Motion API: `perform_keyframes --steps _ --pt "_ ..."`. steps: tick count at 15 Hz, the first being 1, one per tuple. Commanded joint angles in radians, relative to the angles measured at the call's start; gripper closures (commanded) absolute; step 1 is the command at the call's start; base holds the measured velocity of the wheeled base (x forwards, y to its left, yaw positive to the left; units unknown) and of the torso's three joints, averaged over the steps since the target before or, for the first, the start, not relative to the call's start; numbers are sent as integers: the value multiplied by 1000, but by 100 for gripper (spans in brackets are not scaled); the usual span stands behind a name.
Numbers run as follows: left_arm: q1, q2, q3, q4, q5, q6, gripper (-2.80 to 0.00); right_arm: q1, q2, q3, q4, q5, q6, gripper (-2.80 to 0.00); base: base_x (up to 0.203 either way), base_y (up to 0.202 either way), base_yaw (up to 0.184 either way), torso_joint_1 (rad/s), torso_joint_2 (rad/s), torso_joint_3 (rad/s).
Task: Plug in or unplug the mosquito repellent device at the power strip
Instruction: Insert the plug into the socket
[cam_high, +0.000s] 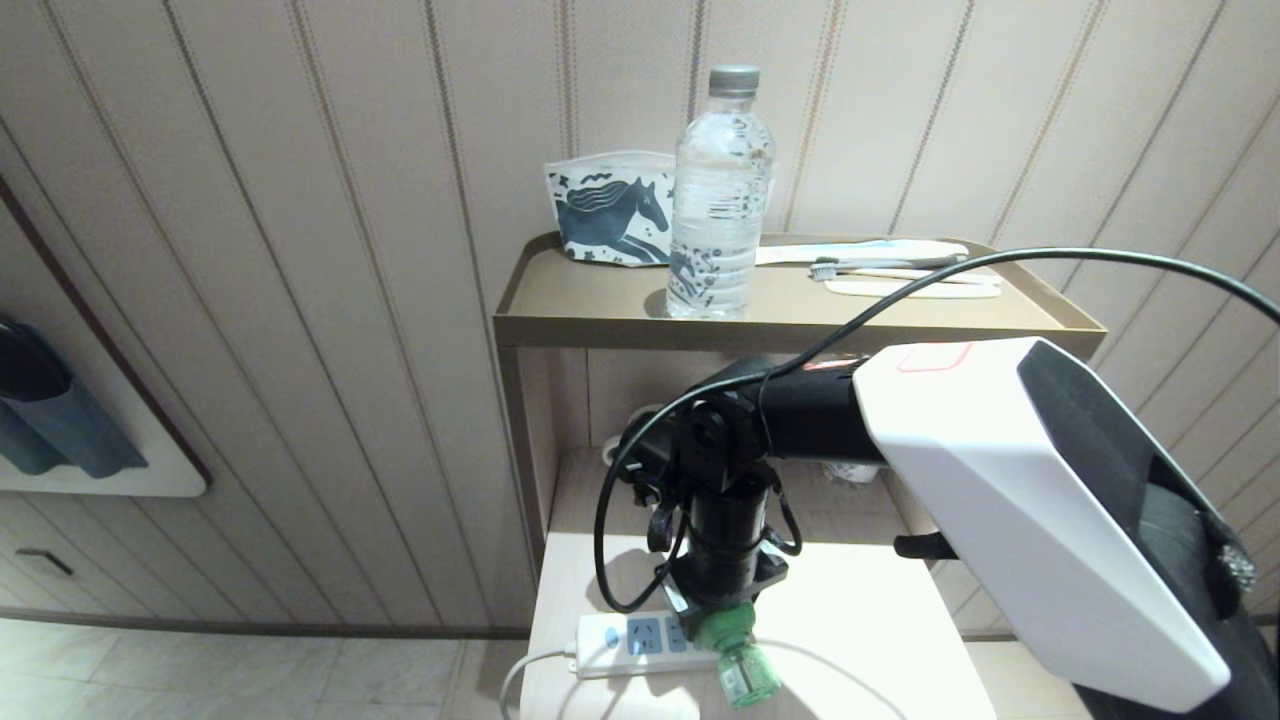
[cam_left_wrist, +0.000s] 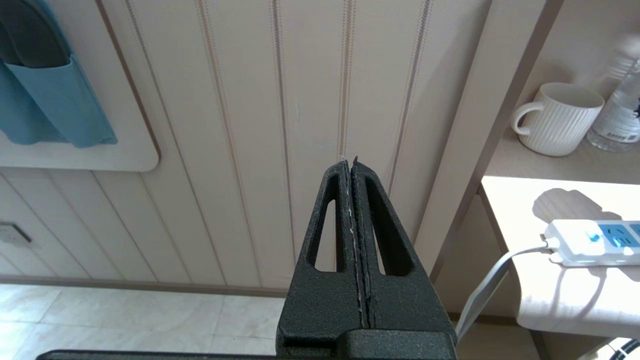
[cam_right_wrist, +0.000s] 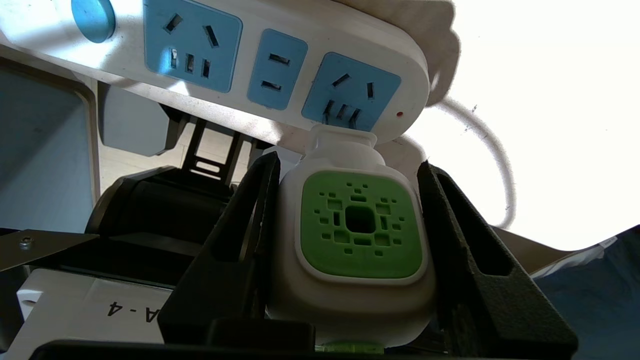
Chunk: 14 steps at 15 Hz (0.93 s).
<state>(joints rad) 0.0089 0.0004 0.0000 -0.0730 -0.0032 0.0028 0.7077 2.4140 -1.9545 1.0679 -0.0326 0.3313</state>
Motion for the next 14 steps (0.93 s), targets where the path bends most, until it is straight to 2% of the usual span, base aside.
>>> perform_keyframes --steps 1,14 --pt "0 0 0 -1 1 0 0 0 6 0 4 -1 2 0 0 0 0 0 0 0" --pt "0 0 0 -1 0 0 0 -7 -13 6 17 -10 2 0 0 0 0 0 0 0"
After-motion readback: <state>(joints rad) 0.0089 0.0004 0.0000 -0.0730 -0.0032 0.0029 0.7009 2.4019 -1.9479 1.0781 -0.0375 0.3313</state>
